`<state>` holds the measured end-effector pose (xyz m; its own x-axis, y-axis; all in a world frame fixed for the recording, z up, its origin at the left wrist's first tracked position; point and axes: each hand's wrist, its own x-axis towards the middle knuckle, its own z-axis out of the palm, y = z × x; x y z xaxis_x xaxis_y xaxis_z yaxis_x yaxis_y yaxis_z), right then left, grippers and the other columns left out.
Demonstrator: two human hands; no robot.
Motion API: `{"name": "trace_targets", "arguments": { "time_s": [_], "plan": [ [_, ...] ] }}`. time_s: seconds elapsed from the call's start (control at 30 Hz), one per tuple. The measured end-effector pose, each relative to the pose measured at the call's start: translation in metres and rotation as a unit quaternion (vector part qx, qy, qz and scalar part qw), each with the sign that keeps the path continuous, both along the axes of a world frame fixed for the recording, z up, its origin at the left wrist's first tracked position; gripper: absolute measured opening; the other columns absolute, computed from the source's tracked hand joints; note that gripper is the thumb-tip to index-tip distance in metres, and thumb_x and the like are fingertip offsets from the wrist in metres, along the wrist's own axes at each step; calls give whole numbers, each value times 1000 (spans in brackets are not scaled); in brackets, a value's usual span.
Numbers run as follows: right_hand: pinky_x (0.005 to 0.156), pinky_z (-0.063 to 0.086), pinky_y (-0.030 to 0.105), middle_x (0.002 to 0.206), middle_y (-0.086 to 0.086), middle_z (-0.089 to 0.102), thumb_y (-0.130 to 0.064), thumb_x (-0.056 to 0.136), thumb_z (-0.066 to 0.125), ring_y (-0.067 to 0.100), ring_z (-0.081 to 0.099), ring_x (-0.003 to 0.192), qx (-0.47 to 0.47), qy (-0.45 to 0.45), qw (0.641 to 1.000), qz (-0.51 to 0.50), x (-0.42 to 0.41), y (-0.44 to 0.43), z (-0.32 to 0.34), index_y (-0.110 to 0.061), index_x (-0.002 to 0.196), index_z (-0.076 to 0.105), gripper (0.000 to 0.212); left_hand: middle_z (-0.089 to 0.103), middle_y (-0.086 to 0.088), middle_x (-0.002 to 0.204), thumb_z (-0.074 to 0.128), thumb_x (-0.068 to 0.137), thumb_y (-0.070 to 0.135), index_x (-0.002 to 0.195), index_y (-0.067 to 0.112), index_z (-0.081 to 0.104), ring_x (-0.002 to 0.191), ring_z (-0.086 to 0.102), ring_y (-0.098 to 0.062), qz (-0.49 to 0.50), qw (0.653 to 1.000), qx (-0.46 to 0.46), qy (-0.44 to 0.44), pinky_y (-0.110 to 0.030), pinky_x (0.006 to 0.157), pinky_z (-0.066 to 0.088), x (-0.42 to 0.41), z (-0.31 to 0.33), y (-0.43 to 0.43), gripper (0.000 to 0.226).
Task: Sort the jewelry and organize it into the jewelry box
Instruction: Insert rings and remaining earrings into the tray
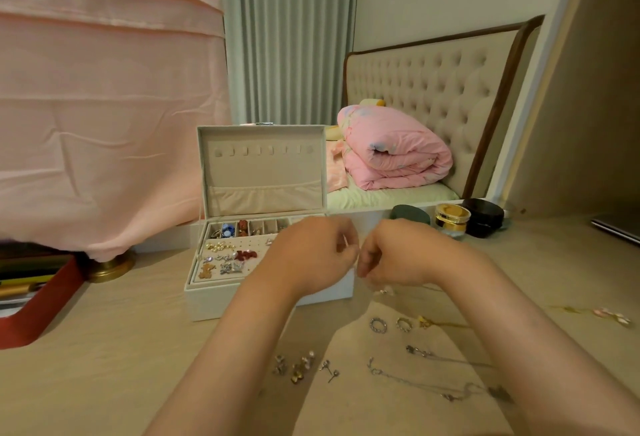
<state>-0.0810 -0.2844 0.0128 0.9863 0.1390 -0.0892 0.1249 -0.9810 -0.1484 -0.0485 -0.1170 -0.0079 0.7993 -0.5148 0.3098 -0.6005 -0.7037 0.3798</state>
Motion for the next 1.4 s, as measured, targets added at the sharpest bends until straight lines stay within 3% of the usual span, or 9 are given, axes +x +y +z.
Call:
{"name": "trace_targets", "arguments": {
  "time_s": [0.17,0.27,0.43,0.63,0.8,0.93,1.17,1.27,1.4],
  "plan": [
    [100,40,37,81,-24,70,-40,69,87,2,62,90,-32,80,996,4,-17,1,-19,-36,95,78,28,63,12,84,60,85,29,82,32,67,88,64,-17,-27,989,111,89,-34,79,55,-12,-2,-17,8],
    [84,57,33,87,-18,73,-35,69,89,4,66,84,-29,87,996,9,-18,0,-24,-32,96,79,28,70,6,89,59,83,25,79,29,70,86,67,-19,-22,978,144,150,-38,83,58,-12,-10,-20,12],
    [70,56,27,76,-13,71,-23,71,89,5,66,73,34,94,995,1,-15,-3,-28,-27,86,76,20,73,4,96,63,86,24,97,25,77,91,67,-16,-38,968,177,174,-36,85,57,-12,-17,-22,18],
    [72,59,27,76,-10,75,-20,70,91,7,69,71,202,0,979,-28,-8,-18,-17,-24,79,78,16,76,2,83,74,85,24,92,22,76,71,73,-14,-31,979,0,201,-23,52,50,-8,-3,-14,8],
    [59,54,28,72,3,76,-15,68,93,12,62,59,417,-107,901,-54,-4,-15,-11,-21,78,77,19,76,2,79,77,86,25,93,20,75,65,71,-8,0,965,-161,208,-20,48,48,-3,12,3,8],
    [50,45,17,69,-5,74,-16,81,83,13,58,55,461,-125,878,-43,1,-2,-8,-19,87,80,7,73,5,72,76,86,23,86,23,77,58,63,-5,16,952,-249,179,-15,45,41,4,12,15,1],
    [58,47,20,78,-7,75,-20,85,80,-2,56,49,369,-149,917,-16,42,21,-6,-26,90,80,8,70,15,76,75,87,31,85,36,75,72,62,-1,83,958,-265,75,-27,69,49,29,-8,34,5],
    [73,54,30,77,-18,73,-28,83,80,-6,64,73,297,-164,940,-33,62,31,-14,-38,78,76,13,69,20,87,69,91,32,100,37,73,82,61,-1,123,971,-203,38,-31,77,52,35,-17,42,11],
    [68,46,24,89,-20,72,-37,89,73,1,63,87,198,-208,955,-77,74,38,-22,-41,87,75,5,69,18,105,58,97,31,118,35,68,105,59,-12,144,980,-131,-31,-37,92,49,39,-21,49,24]
  ]
}}
